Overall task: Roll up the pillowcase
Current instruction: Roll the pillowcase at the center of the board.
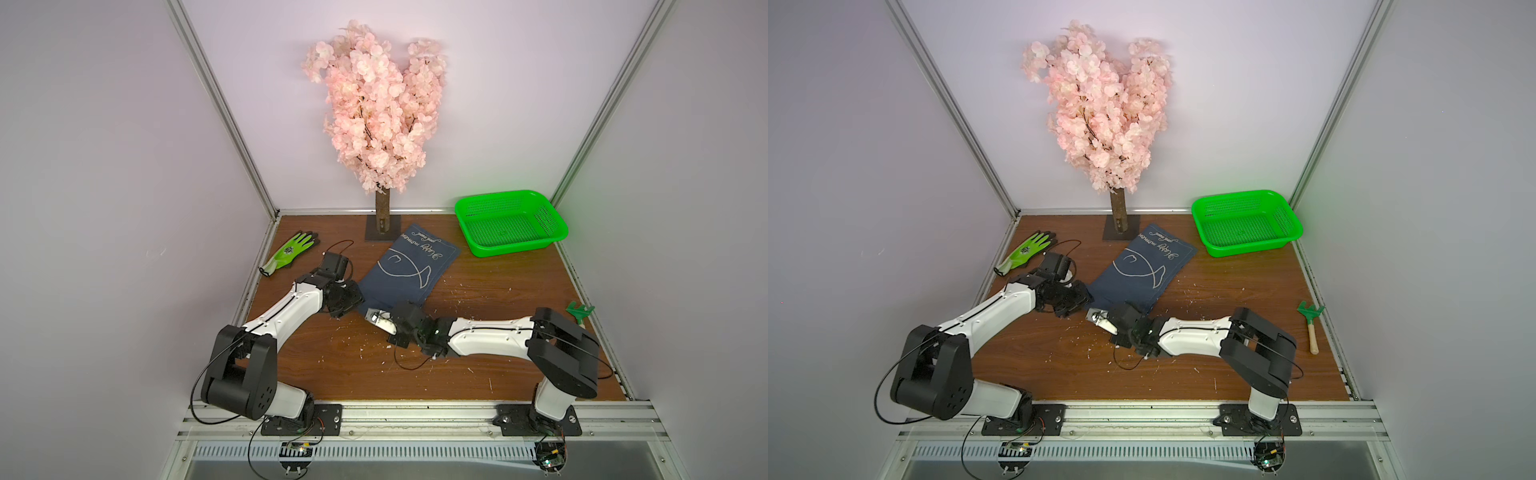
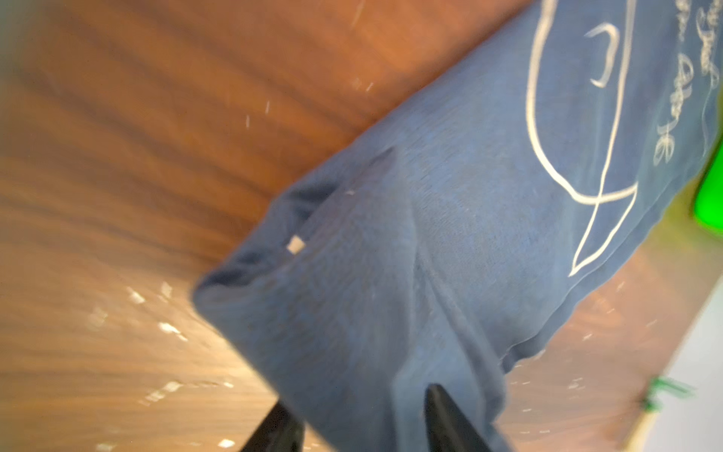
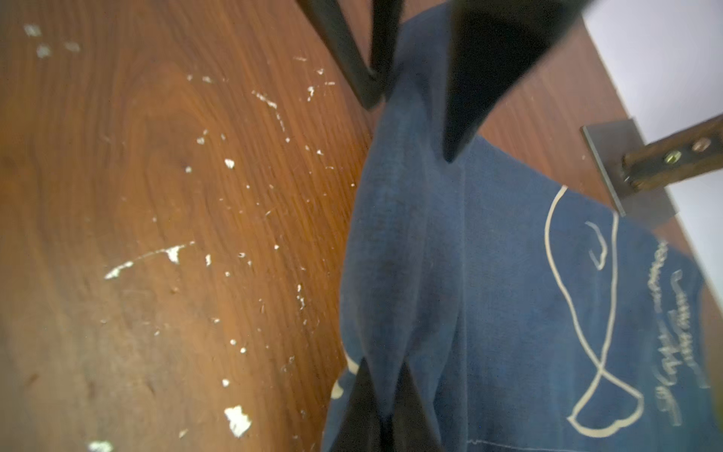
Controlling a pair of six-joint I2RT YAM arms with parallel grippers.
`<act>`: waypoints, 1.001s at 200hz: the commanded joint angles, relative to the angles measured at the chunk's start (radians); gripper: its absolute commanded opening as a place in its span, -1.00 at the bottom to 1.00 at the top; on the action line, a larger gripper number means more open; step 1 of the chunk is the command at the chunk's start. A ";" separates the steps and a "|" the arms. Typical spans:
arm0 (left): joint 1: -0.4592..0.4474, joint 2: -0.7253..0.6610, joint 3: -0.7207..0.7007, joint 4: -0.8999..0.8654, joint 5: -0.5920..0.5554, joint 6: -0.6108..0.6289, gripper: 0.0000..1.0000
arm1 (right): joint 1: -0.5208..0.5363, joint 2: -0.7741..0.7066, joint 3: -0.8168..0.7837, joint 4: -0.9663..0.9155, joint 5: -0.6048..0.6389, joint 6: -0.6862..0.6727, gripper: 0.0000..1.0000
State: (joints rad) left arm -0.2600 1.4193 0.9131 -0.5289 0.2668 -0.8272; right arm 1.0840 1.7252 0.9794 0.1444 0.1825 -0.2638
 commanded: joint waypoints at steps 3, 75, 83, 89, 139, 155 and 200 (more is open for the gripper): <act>0.011 -0.082 0.048 -0.055 -0.087 0.076 0.25 | -0.102 -0.051 0.026 -0.032 -0.329 0.191 -1.00; 0.009 -0.142 0.040 -0.057 -0.079 0.131 0.46 | -0.338 0.073 0.106 -0.045 -0.776 0.263 -0.93; 0.003 -0.138 0.031 -0.049 -0.069 0.135 0.46 | -0.359 0.086 0.116 -0.042 -0.802 0.270 -0.89; -0.003 -0.135 0.020 -0.038 -0.061 0.138 0.46 | -0.372 0.096 0.122 -0.039 -0.818 0.274 -0.85; -0.040 -0.061 -0.028 0.074 -0.029 0.152 0.45 | -0.443 0.155 0.162 -0.042 -0.827 0.267 -0.52; -0.042 -0.028 -0.034 0.148 -0.018 0.146 0.45 | -0.453 0.163 0.164 -0.043 -0.801 0.254 -0.49; -0.044 0.093 -0.011 0.234 -0.021 0.146 0.45 | -0.455 0.154 0.123 0.009 -0.674 0.206 -0.38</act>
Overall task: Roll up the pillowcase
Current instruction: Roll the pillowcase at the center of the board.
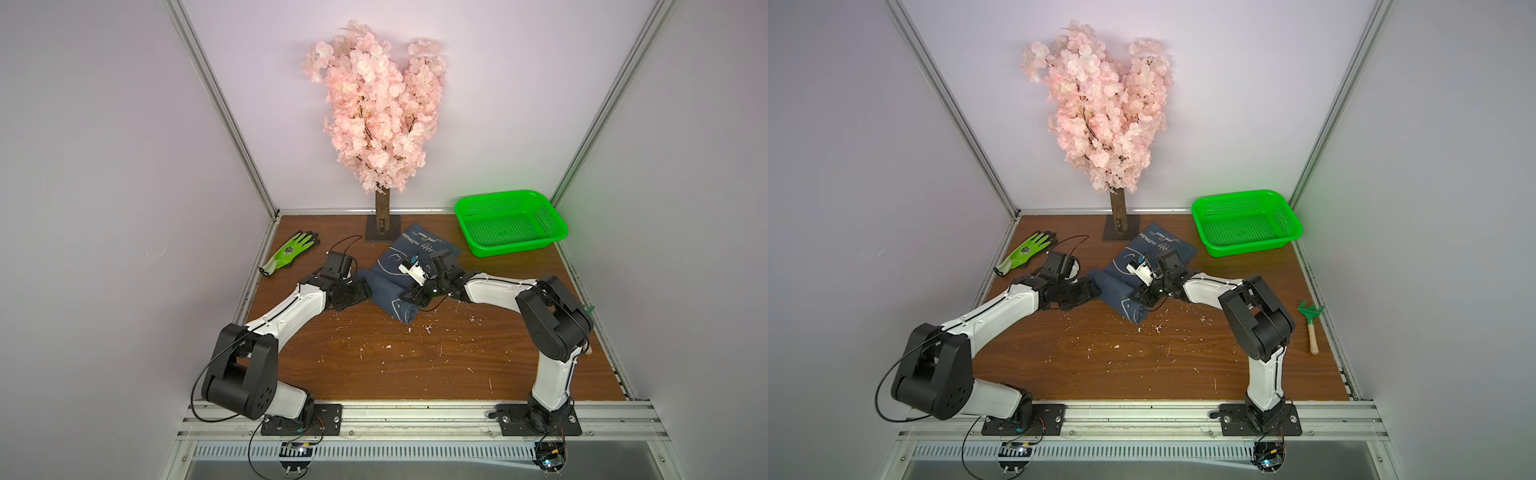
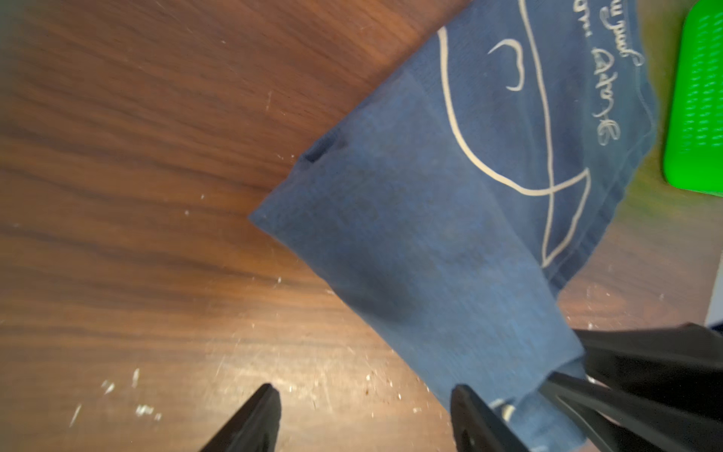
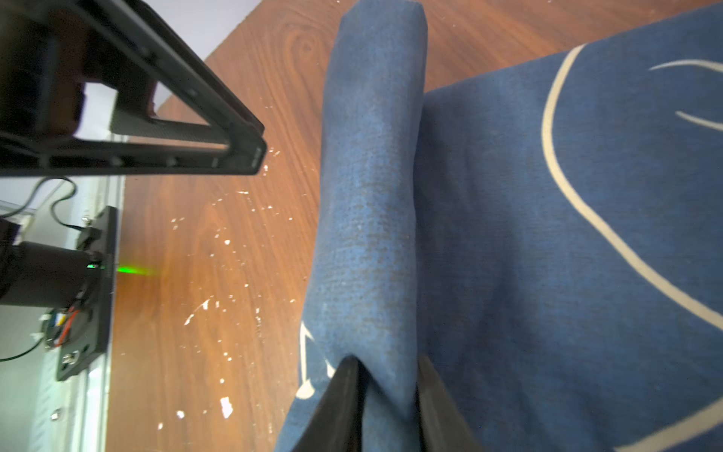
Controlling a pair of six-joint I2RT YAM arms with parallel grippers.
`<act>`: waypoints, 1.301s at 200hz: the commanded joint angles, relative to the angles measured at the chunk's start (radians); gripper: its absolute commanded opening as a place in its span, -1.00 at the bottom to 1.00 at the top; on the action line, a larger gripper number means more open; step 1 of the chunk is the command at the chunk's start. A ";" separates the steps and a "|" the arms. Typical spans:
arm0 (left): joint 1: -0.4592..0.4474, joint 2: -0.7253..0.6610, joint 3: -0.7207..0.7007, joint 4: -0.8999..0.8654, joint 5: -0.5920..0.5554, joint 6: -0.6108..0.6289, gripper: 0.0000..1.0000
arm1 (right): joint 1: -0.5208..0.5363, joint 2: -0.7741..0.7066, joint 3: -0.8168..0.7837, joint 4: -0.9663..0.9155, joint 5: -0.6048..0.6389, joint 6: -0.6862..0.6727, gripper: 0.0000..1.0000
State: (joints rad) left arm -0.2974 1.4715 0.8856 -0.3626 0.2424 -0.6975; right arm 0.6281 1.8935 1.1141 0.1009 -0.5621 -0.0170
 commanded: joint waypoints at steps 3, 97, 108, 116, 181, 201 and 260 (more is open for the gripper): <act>-0.007 0.044 0.014 0.077 0.003 0.013 0.45 | 0.002 -0.014 -0.014 0.056 0.076 -0.044 -0.37; 0.033 0.207 0.073 0.146 -0.043 0.017 0.44 | 0.011 -0.047 -0.065 0.143 0.227 -0.106 -0.18; 0.045 0.219 0.080 0.145 -0.038 0.016 0.43 | 0.011 -0.045 -0.063 0.140 0.236 -0.111 -0.17; 0.052 0.230 0.089 0.137 -0.038 0.020 0.42 | 0.013 -0.046 -0.063 0.137 0.238 -0.117 -0.16; 0.059 0.306 0.115 0.102 -0.062 0.048 0.38 | 0.079 -0.127 -0.116 0.142 0.422 -0.195 -0.07; 0.063 0.315 0.125 0.090 -0.065 0.054 0.37 | 0.117 -0.191 -0.143 0.130 0.491 -0.219 0.01; 0.064 0.352 0.185 0.013 -0.123 0.053 0.23 | 0.197 -0.282 -0.231 0.128 0.546 -0.272 0.02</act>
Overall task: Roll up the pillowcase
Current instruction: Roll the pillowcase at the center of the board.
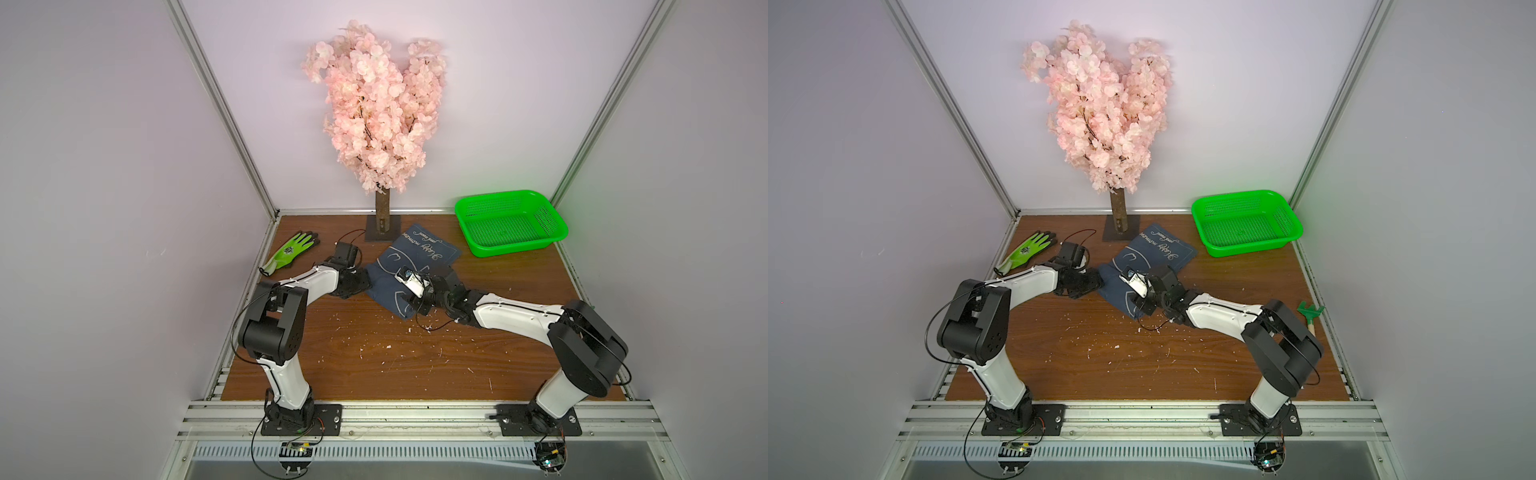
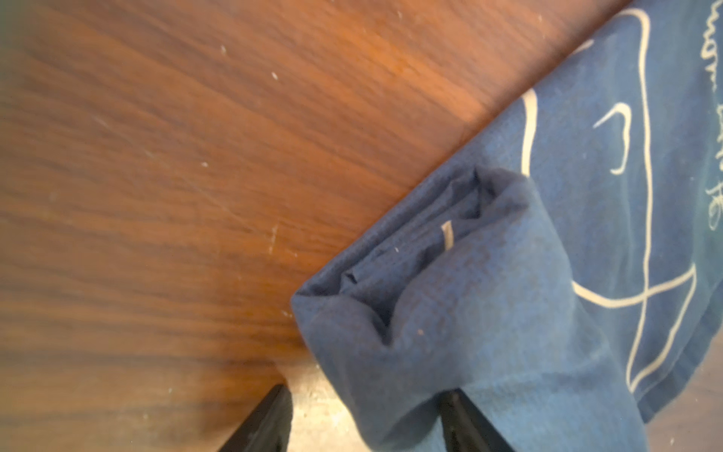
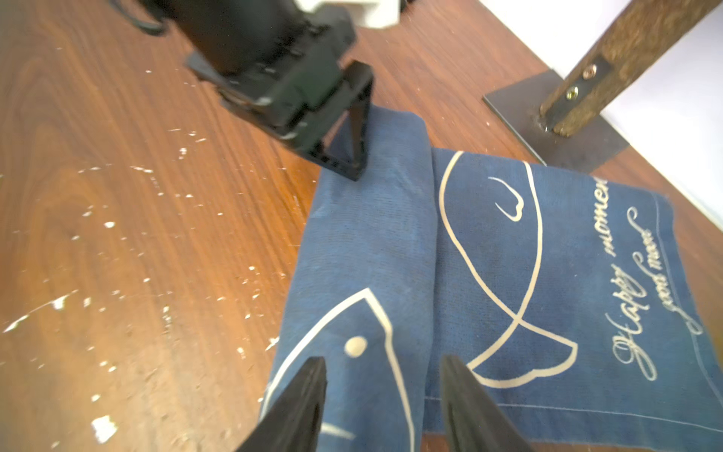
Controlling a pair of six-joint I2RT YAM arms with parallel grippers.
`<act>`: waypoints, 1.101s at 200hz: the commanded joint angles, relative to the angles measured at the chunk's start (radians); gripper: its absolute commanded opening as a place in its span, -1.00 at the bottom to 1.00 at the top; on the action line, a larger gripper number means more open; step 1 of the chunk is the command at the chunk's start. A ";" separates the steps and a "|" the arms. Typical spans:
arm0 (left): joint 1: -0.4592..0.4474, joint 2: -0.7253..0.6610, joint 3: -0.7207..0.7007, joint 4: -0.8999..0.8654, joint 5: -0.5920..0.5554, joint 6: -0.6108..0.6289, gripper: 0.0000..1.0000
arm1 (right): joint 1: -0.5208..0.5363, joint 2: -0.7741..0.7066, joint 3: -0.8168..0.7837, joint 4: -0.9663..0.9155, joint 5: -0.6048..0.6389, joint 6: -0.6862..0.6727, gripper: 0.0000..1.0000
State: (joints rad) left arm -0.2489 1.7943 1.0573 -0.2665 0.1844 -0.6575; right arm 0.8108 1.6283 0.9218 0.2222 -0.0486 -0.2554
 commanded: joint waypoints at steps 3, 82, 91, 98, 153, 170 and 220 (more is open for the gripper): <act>0.016 0.030 0.015 -0.084 -0.067 0.012 0.23 | 0.014 -0.011 -0.042 0.011 0.035 -0.034 0.02; 0.016 -0.016 0.061 -0.107 -0.063 0.018 0.23 | 0.007 0.147 -0.015 0.068 0.113 -0.133 -0.45; 0.016 -0.030 0.083 -0.128 -0.070 0.029 0.24 | 0.004 0.165 -0.009 0.058 0.111 -0.135 -0.46; 0.016 -0.041 0.099 -0.144 -0.079 0.033 0.24 | 0.003 0.178 -0.001 0.048 0.109 -0.139 -0.46; 0.016 -0.048 0.170 -0.183 -0.082 0.119 0.26 | -0.005 0.203 0.012 0.042 0.089 -0.135 -0.46; 0.012 -0.004 0.208 -0.181 -0.053 0.156 0.24 | -0.006 0.196 0.009 0.045 0.080 -0.129 -0.47; 0.007 0.116 0.350 -0.219 -0.063 0.284 0.09 | -0.007 0.203 0.012 0.028 0.076 -0.128 -0.47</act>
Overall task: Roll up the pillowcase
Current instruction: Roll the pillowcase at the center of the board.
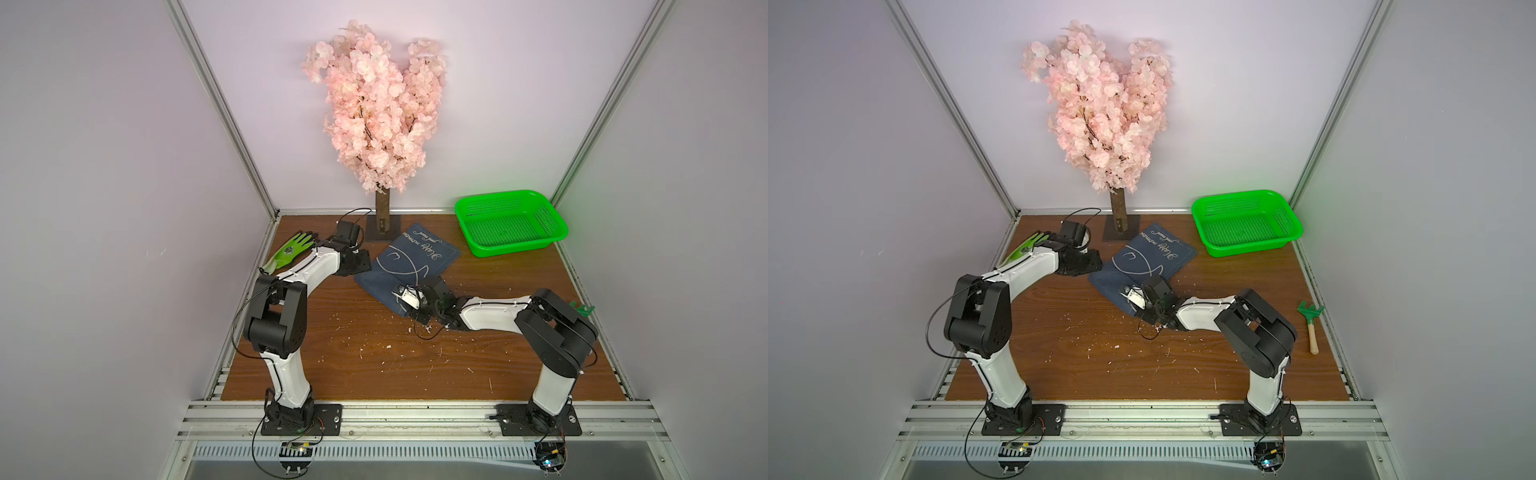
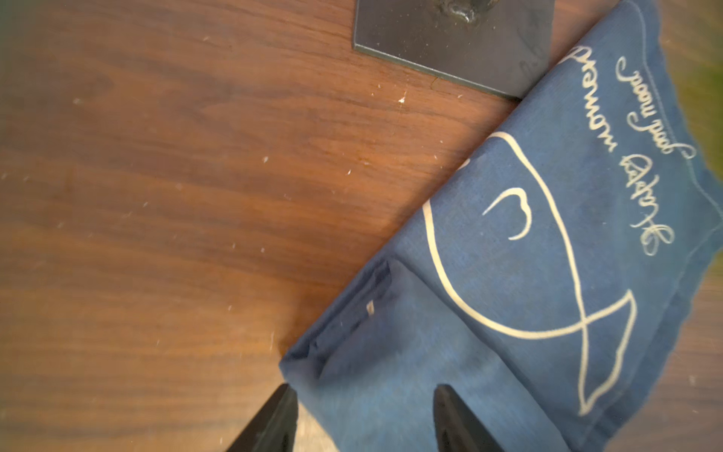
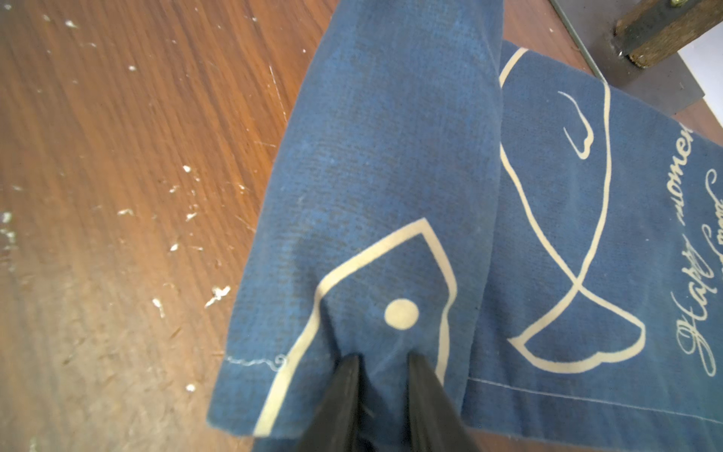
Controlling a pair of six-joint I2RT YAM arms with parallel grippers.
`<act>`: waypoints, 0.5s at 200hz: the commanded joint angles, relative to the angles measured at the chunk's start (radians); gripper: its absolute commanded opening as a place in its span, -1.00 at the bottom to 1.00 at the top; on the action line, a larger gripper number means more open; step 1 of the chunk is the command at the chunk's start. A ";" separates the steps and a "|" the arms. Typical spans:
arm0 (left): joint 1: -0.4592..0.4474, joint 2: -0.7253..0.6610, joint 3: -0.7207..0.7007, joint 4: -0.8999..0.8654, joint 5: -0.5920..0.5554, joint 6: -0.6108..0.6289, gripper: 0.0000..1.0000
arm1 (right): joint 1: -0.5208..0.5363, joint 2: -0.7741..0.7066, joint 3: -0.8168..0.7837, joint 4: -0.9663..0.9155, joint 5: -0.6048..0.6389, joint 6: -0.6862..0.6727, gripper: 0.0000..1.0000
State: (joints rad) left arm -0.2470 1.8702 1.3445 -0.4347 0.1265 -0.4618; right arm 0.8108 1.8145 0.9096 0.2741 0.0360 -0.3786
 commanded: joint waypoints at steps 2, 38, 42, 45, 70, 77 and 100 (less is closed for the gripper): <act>0.004 0.046 0.067 -0.054 -0.007 0.093 0.07 | -0.007 0.017 0.023 -0.024 -0.008 -0.005 -0.47; -0.018 0.124 0.090 -0.117 -0.100 0.166 -0.24 | -0.013 0.012 0.017 -0.036 0.001 -0.008 -0.46; -0.019 0.128 0.086 -0.117 -0.110 0.171 -0.24 | -0.016 0.012 0.017 -0.036 0.000 -0.008 -0.46; -0.020 0.130 0.080 -0.117 -0.116 0.175 -0.24 | -0.017 0.013 0.017 -0.038 0.000 -0.009 -0.47; -0.020 0.154 0.062 -0.117 -0.152 0.202 -0.30 | -0.027 0.014 0.013 -0.039 -0.002 -0.008 -0.47; -0.022 0.164 0.062 -0.117 -0.167 0.207 -0.30 | -0.028 0.013 0.010 -0.039 -0.002 -0.006 -0.47; -0.026 0.198 0.062 -0.103 -0.197 0.231 -0.29 | -0.029 0.010 0.005 -0.041 -0.005 -0.004 -0.46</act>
State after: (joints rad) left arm -0.2665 2.0270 1.4197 -0.4995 0.0078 -0.2825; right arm 0.7940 1.8153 0.9104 0.2722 0.0212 -0.3786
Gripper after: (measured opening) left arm 0.351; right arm 0.268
